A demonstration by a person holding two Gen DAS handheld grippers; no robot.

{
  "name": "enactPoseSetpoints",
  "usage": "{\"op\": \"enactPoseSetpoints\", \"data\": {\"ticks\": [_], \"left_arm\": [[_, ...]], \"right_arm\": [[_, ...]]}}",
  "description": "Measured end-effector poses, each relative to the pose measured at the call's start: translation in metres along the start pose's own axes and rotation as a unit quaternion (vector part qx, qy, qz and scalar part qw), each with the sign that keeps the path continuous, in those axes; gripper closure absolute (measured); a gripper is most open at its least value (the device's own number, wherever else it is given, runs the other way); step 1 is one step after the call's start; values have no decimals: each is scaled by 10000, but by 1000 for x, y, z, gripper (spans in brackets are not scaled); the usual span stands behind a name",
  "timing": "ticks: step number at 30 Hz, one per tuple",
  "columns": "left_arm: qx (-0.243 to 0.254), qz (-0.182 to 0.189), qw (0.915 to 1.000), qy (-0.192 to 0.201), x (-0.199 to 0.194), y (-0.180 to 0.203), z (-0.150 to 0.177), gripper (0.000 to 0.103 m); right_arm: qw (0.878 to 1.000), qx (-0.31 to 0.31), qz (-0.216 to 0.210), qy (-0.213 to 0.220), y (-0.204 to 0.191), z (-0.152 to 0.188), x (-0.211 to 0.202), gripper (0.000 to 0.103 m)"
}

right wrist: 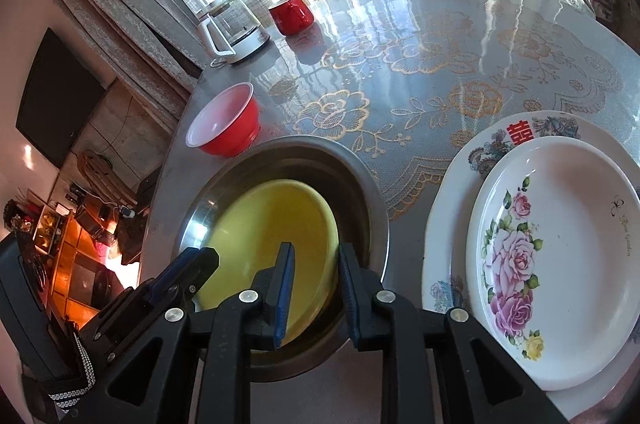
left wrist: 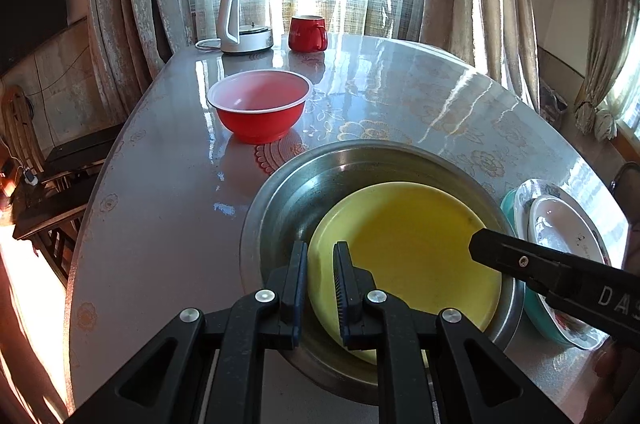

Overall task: Organize plates and bowls
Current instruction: 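Open the right tool to release the yellow bowl in the steel bowl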

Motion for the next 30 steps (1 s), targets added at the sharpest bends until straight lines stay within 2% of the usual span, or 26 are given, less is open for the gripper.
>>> {"op": "enactPoseSetpoints", "data": {"ticks": [11,13,16,21,23,30], "left_arm": [[14,-45,10000,68,3,-1,1,89],[23,-69,9999,72,3,0,0,89],[-26,32,10000,26,2,-2,1,89],[-108,139,9998,72,-5,-7,-1,89],[-161,197,9996,100,-9,-8,-2,89],[-212,146,9996,113,-16,-7,-3,89]], "right_arm": [[9997,-179,170,41,-7,-4,4,76],[9990,-332,307,63,-12,-8,8,72],[9971,-544,526,116,-16,-14,12,72],[9954,-444,577,628,-12,-10,-4,72],[9947,-390,635,709,-9,-9,-8,72],[9965,-188,430,685,-1,-4,-14,71]]}}
Point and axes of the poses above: each gripper's, at about its wrist camera, not at the fingertips, and x roughly the way its jaws point, y to its right, z to its underside, the point moved 2 cm from there along x, roughly the way its jaws point, and after that the axes turned 14 degrees about -y, right-handed, at the moved point
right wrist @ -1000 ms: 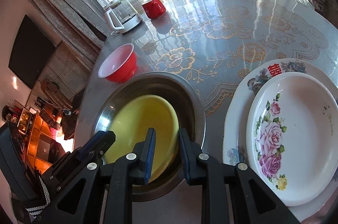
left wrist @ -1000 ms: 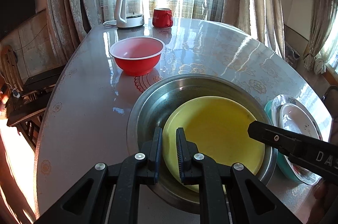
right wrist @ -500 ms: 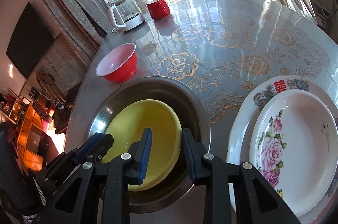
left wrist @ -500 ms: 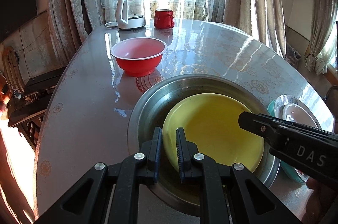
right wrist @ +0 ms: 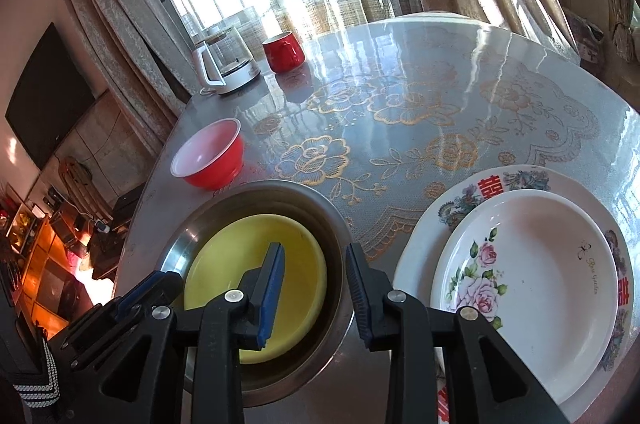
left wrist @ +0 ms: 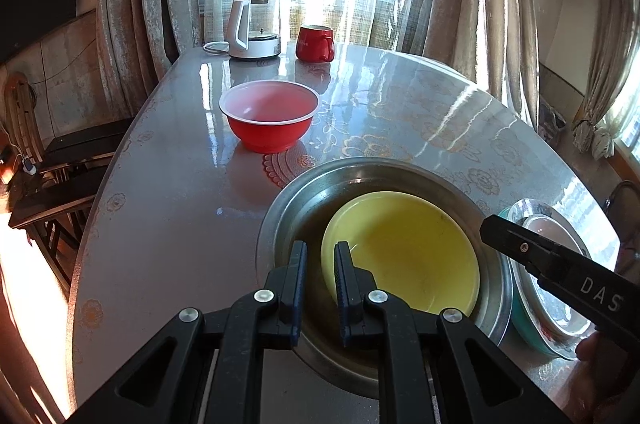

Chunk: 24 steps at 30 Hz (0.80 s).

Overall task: Organize plates and bowls
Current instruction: 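Open the right tool to release the yellow bowl in the steel bowl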

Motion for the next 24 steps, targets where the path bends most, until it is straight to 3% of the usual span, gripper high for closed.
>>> {"op": "enactPoseSetpoints", "data": {"ticks": [12,16,21,24], "left_arm": [[-52,3,9999,-88,-1,-3,3,75],[-88,28,10000,6,-8,-4,1,61],[-131,18,9999,85,-13,-8,-2,59],[-199,9,9998,82,-13,-11,-2,53]], "right_arm": [[9996,-23,-196,-183,-8,4,6,70],[9996,-27,-221,-183,-9,4,5,70],[9995,-50,-241,-212,-11,3,6,71],[9994,-38,-251,-244,-12,3,8,70]]}}
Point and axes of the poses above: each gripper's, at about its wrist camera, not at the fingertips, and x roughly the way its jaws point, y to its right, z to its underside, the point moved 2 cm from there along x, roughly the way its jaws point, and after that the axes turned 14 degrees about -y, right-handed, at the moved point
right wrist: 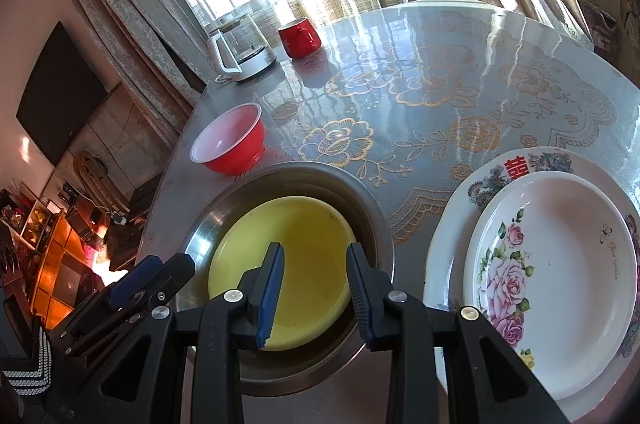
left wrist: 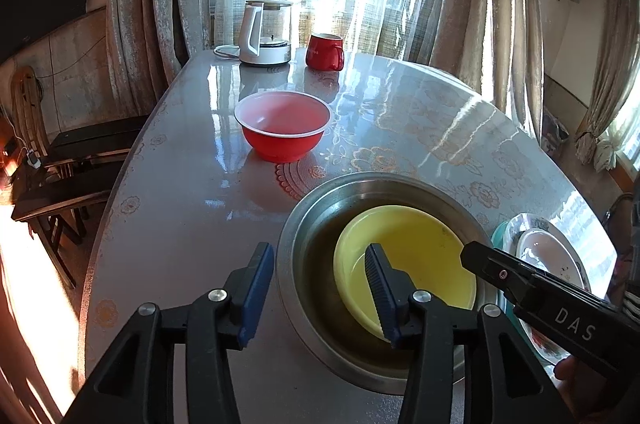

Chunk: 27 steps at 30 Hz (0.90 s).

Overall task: Organize plates and bowls
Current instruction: 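Move the right tool to the rim of the red bowl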

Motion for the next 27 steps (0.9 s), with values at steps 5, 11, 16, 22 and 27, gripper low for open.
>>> {"op": "enactPoseSetpoints", "data": {"ticks": [5,11,16,22,27], "left_arm": [[-82,-1,10000,-33,2,-5,-1,43],[-176,113,9997,-100,2,-11,-3,29],[-383,75,9992,-129,2,-24,-12,20],[-770,141,9969,-109,7,-48,-29,12],[-1098,183,9937,116,11,-67,-55,10]], "right_arm": [[10000,-9,-9,-48,0,1,3,70],[10000,-3,-25,-73,-2,0,4,70],[9999,-1,-46,-92,-3,-2,5,70],[9999,26,5,-114,-4,-8,7,67],[9999,13,56,-156,-7,-15,9,67]]}}
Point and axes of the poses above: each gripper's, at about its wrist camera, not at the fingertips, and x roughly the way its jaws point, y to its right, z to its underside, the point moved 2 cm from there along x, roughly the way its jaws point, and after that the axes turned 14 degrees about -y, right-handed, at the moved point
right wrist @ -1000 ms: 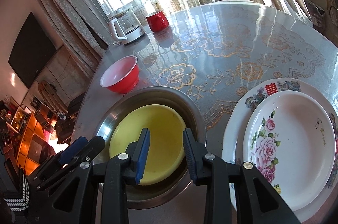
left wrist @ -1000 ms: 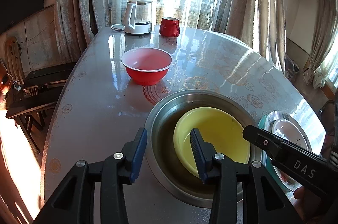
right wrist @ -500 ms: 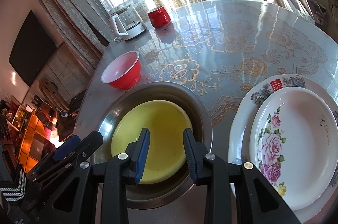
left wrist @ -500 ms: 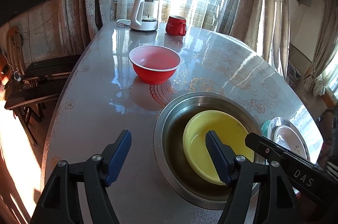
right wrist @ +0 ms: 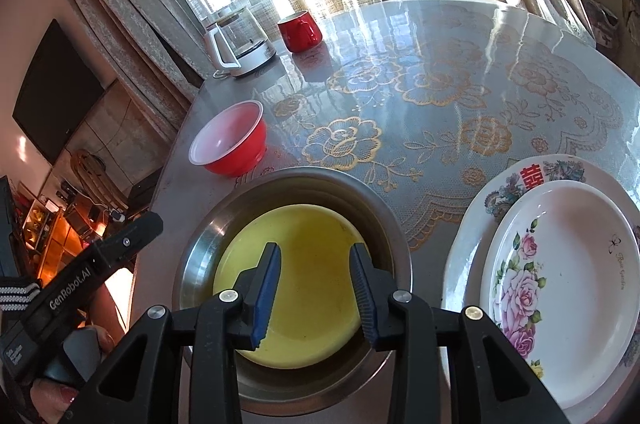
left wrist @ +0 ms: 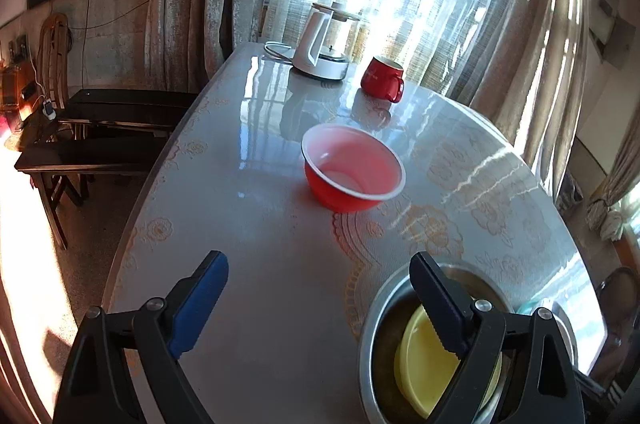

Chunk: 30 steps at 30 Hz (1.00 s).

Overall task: Organize plates and bowls
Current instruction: 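Move the right tool to the rim of the red bowl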

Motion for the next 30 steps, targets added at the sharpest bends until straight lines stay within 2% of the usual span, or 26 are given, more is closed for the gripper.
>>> {"op": "enactPoseSetpoints", "data": {"ticks": [4,8,14,19,22,26,30], "left_arm": [[-364,174,9991,115,11,-13,-28,10],[-774,465,9959,29,33,-25,-45,10],[-742,1001,9918,-276,66,-34,-65,10],[-673,825,9936,-365,82,-41,-72,19],[-688,937,9928,-296,84,-45,-74,20],[-690,1155,9907,-184,84,-47,-78,29],[-661,1119,9913,-221,92,-43,-84,29]], "right_arm": [[10000,-10,38,-6,-3,-8,-2,67],[9999,-42,133,23,-5,-18,-5,66],[9996,-103,246,-42,-11,-36,-4,65],[9994,-108,266,-175,-20,-59,9,65],[9994,-22,177,-292,-26,-75,20,65],[9989,127,53,-451,-36,-97,38,65],[9974,266,-98,-662,-46,-112,59,65]]}}
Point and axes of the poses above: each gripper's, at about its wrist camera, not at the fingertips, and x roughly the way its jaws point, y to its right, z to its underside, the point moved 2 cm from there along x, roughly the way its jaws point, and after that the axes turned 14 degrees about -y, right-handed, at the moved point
